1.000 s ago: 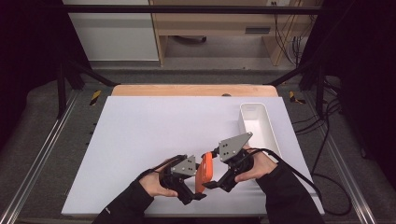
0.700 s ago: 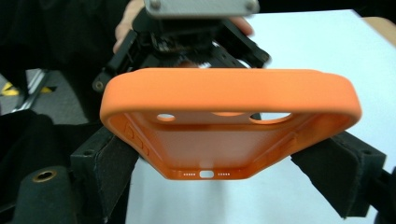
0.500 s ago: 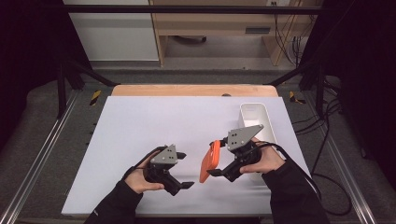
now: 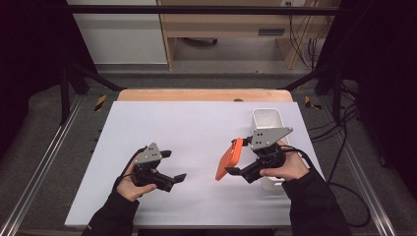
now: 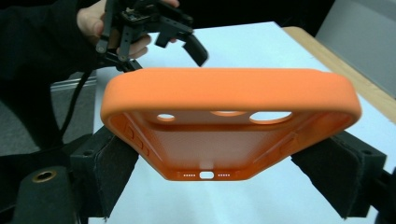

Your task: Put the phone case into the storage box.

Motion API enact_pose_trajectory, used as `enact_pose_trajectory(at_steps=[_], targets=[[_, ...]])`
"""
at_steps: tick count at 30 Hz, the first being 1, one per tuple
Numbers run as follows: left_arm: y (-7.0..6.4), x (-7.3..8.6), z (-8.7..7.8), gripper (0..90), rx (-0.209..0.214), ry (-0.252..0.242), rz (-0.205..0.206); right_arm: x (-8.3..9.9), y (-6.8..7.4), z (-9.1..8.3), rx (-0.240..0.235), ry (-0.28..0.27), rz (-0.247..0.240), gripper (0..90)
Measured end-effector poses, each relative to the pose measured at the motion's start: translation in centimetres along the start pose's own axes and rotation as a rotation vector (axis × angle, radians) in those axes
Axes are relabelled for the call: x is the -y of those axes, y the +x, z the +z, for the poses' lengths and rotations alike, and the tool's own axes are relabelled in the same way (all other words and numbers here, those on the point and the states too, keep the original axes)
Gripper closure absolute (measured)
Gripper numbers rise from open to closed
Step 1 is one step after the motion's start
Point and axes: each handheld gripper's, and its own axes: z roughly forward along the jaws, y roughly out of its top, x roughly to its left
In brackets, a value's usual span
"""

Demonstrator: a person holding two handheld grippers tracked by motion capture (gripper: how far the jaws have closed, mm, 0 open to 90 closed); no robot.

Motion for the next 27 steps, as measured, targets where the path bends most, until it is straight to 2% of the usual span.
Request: enact_pose_trajectory(at_steps=[3, 10, 14, 20, 23, 27], targets=[[0.7, 0.6, -0.8, 1.7, -0.029, -0.013, -0.024, -0.1, -0.2, -0.3, 0.018, -0.001, 0.014, 15.8], [2.0, 1.9, -2.4, 1.8, -0.083, -0.023, -0.066, -0.3, -0.7, -0.8, 0.107, -0.019, 0.051, 15.9], [2.5, 2.7, -3.1, 1.8, -0.103, -0.017, -0.075, -0.4, -1.1, -1.4, 0.174, -0.023, 0.069, 15.9], [3.5, 3.8, -4.0, 1.8, -0.146, -0.012, -0.101, -0.8, -1.7, -2.5, 0.244, -0.062, 0.111, 15.9], [4.0, 4.3, -4.3, 1.8, -0.155, -0.014, -0.115, -0.9, -2.2, -3.2, 0.283, -0.064, 0.131, 15.9], [4.3, 4.6, -4.6, 1.9, -0.174, -0.015, -0.118, -1.0, -2.7, -4.0, 0.336, -0.079, 0.147, 15.9]])
